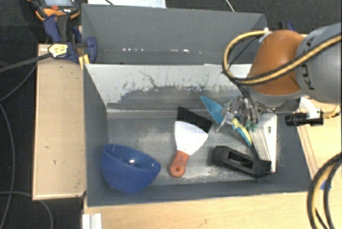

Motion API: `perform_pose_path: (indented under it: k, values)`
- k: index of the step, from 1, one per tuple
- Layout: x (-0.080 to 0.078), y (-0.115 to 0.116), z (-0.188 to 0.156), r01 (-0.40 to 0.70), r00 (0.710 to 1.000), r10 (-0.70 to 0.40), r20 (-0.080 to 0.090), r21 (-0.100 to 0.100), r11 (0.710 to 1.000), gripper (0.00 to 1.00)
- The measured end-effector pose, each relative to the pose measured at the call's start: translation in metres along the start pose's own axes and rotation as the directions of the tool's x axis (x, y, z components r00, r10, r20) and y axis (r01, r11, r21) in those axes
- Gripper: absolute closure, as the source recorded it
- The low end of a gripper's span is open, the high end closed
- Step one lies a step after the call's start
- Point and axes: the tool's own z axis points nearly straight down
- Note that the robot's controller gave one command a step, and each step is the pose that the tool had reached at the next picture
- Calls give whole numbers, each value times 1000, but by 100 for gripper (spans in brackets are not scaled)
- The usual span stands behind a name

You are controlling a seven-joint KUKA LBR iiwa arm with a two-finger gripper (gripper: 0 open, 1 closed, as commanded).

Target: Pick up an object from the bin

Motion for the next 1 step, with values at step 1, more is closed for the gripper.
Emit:
perform_pose_path:
  k: [1]
  values:
    - [1,0,-12,1,1000,-1,-3,1,1000,100]
